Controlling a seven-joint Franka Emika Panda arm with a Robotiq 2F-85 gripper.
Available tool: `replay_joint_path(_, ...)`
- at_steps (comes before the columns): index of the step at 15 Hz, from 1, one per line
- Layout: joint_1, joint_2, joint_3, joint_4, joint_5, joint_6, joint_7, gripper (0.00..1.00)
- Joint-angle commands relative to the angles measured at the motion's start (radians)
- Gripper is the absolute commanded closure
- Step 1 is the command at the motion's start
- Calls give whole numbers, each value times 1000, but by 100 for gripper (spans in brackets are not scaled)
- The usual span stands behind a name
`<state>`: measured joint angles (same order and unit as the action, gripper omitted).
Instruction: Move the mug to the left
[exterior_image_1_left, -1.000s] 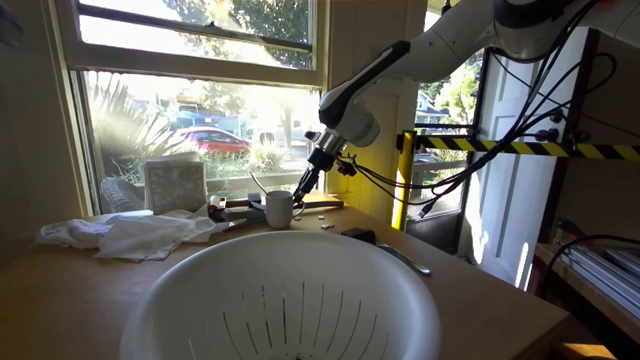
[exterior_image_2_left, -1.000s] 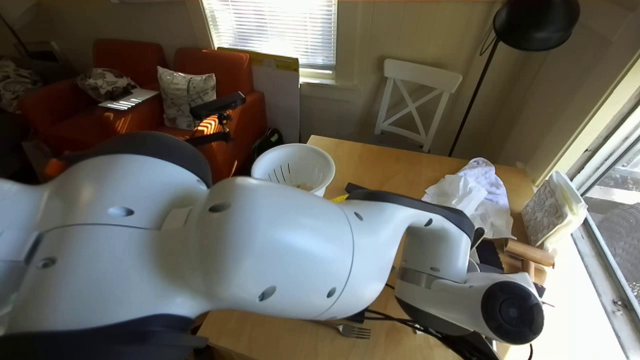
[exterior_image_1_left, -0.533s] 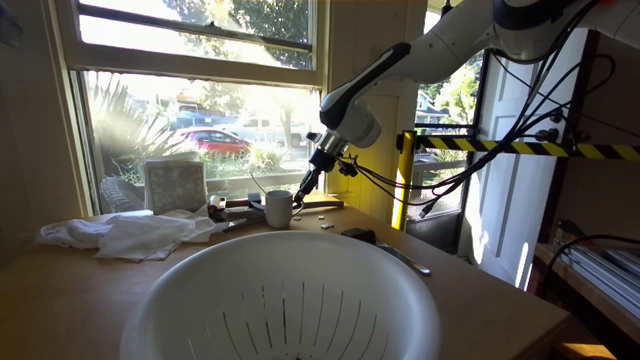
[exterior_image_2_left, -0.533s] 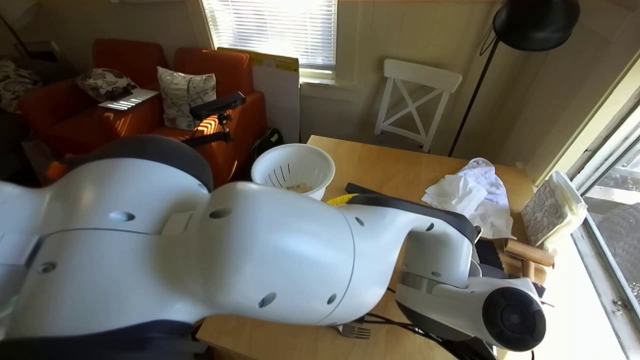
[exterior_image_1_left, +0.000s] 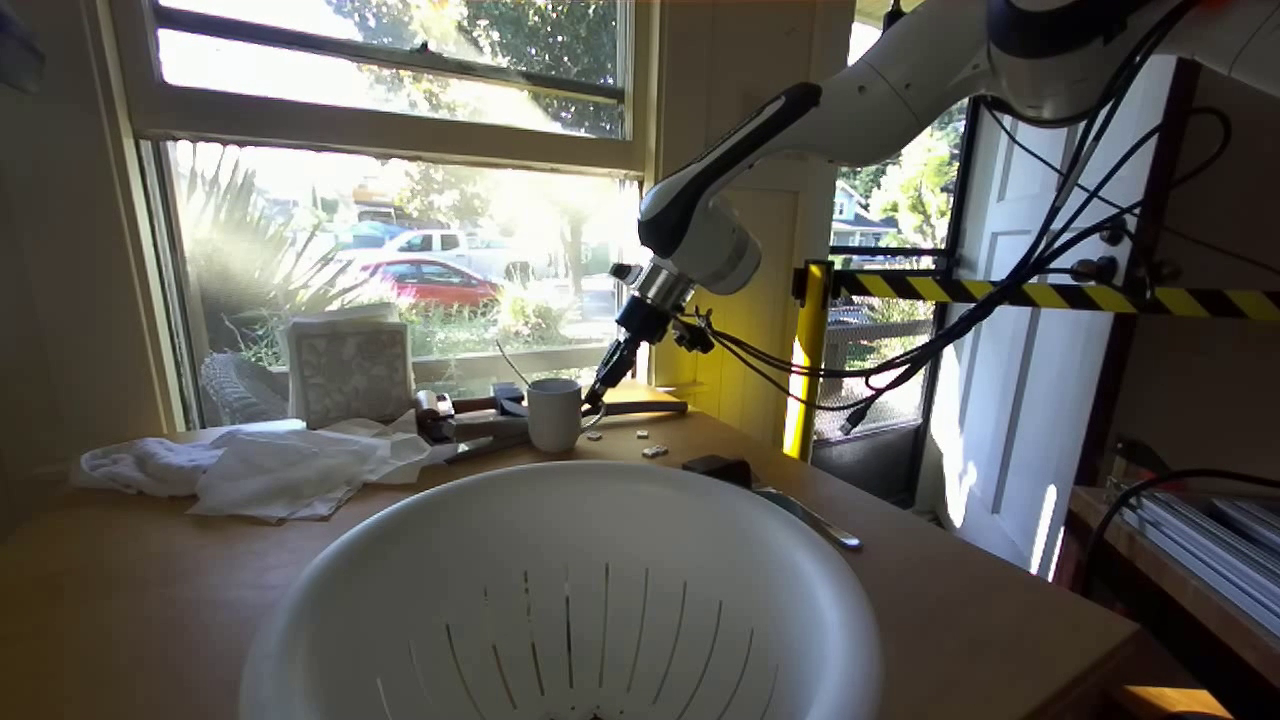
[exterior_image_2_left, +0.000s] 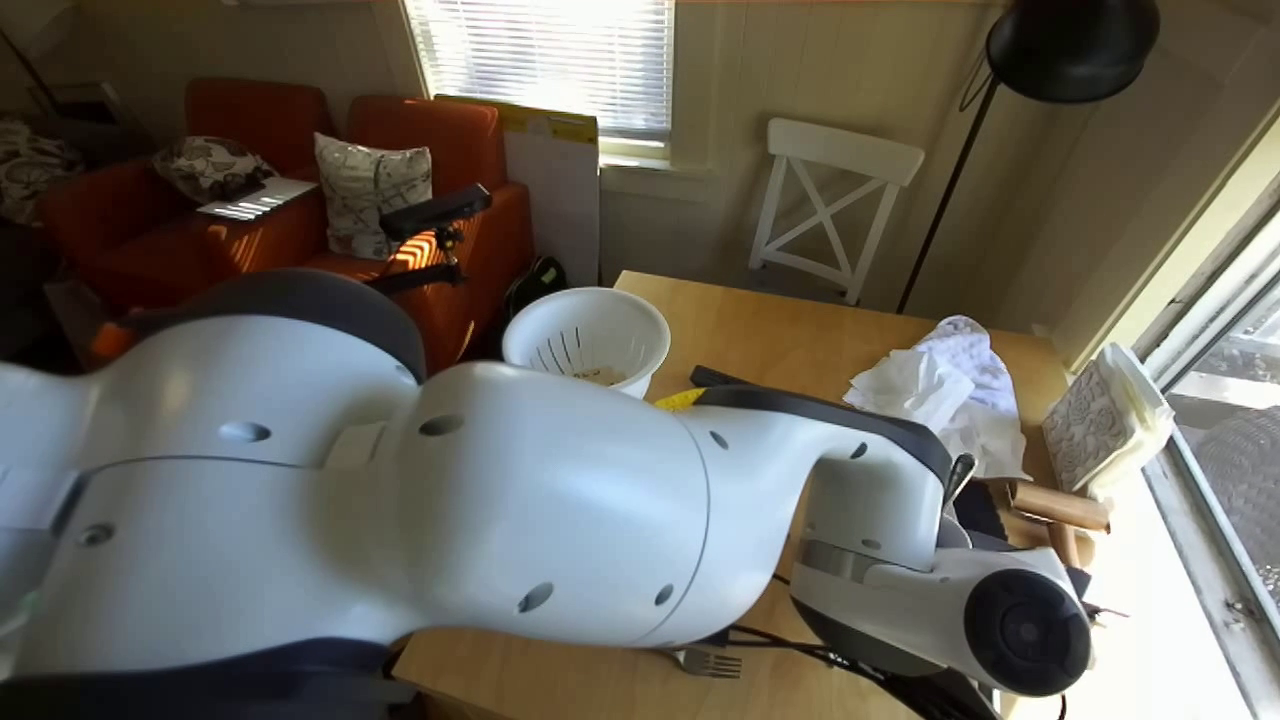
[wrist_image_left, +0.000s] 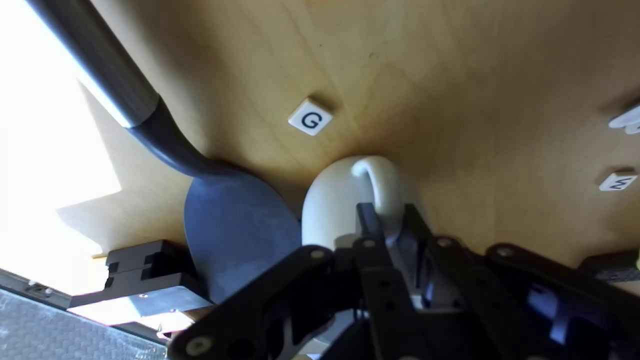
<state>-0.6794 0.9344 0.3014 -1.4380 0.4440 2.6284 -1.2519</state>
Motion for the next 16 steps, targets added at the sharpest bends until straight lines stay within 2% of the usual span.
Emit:
replay_joint_path(1,-18,-37,10,-28,8,-30,-10,96)
replay_joint_path(5,-42,-111,19,-85,14,-102,-38,96)
replay_joint_path(8,-62,-178,33,-142,37,-173,-109,96)
replay_joint_path(16,-55,-247,28,-191,149,-340,-299,96)
